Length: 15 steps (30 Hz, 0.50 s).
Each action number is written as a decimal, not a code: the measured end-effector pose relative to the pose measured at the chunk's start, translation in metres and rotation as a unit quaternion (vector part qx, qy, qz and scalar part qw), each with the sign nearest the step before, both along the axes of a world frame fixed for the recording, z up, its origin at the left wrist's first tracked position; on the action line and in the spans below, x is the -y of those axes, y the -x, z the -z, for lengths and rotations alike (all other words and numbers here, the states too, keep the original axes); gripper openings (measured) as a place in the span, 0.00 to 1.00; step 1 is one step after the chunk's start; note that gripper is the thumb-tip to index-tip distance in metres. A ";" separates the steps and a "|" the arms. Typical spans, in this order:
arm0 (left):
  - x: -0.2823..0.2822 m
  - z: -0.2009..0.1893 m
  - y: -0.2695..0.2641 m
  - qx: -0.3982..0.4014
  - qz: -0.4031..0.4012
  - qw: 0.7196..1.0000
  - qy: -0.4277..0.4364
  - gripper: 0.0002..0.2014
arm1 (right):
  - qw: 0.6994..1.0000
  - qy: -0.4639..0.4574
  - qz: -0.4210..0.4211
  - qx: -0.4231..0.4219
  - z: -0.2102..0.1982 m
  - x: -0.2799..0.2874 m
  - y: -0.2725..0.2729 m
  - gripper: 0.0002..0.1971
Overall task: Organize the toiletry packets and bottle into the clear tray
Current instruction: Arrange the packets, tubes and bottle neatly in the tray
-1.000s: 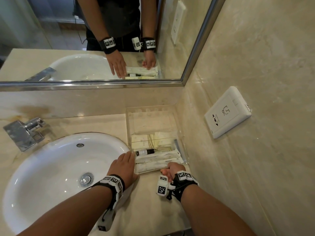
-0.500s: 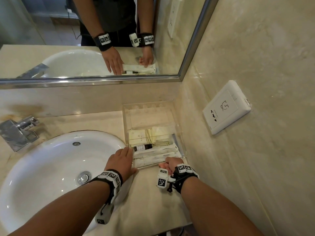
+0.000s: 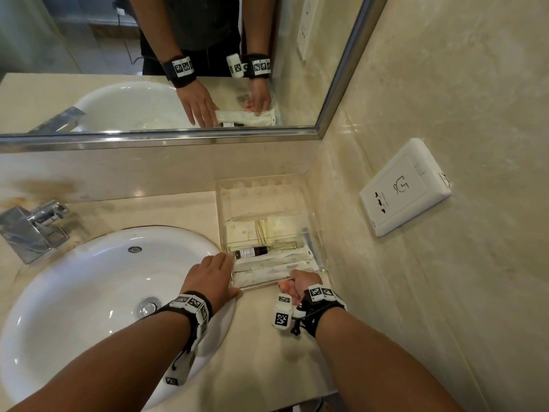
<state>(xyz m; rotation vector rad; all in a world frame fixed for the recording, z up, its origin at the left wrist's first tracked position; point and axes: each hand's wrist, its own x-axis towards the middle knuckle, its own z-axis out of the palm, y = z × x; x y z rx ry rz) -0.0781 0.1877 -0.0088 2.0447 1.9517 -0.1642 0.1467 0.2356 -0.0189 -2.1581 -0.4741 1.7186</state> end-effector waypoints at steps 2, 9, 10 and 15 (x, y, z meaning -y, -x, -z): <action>-0.001 0.000 0.000 0.001 0.004 1.000 0.000 0.41 | 1.000 -0.004 0.001 0.001 -0.002 -0.002 0.002 0.11; -0.011 -0.003 0.007 0.009 -0.006 1.000 -0.002 0.37 | 1.000 -0.002 0.011 -0.008 -0.011 -0.015 0.013 0.07; -0.012 -0.003 0.007 0.010 -0.005 1.000 -0.001 0.37 | 1.000 -0.001 0.011 -0.008 -0.010 -0.015 0.013 0.06; -0.013 -0.001 0.011 0.022 -0.028 0.999 -0.007 0.39 | 1.000 -0.006 0.021 -0.007 -0.007 -0.013 0.014 0.07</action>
